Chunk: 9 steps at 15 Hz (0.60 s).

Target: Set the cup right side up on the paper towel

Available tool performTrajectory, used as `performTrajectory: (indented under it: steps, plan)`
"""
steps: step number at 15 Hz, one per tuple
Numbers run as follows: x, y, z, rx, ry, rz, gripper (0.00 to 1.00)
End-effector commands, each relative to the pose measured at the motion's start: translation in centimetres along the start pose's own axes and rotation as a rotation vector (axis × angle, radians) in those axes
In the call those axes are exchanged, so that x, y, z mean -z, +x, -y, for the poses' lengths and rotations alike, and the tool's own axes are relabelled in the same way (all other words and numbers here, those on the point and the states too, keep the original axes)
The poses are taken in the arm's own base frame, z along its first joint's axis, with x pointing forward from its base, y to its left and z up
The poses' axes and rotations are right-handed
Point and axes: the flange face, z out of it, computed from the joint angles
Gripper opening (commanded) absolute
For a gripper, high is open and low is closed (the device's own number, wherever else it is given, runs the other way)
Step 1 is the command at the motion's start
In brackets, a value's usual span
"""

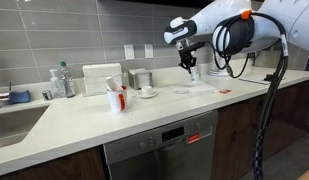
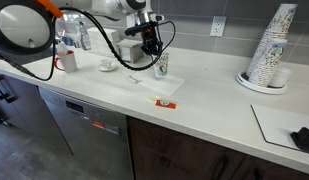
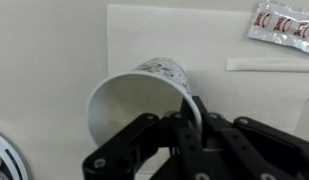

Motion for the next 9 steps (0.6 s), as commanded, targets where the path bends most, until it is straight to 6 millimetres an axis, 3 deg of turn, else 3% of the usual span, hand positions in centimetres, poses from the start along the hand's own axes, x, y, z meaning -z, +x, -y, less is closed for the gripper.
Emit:
performTrajectory:
  steps: [1, 9]
  plan:
    - [-1.0, 0.4, 0.1, -0.044, 0.059, -0.016, 0.01]
    - [-2.4, 0.7, 0.0, -0.072, 0.155, -0.025, 0.01]
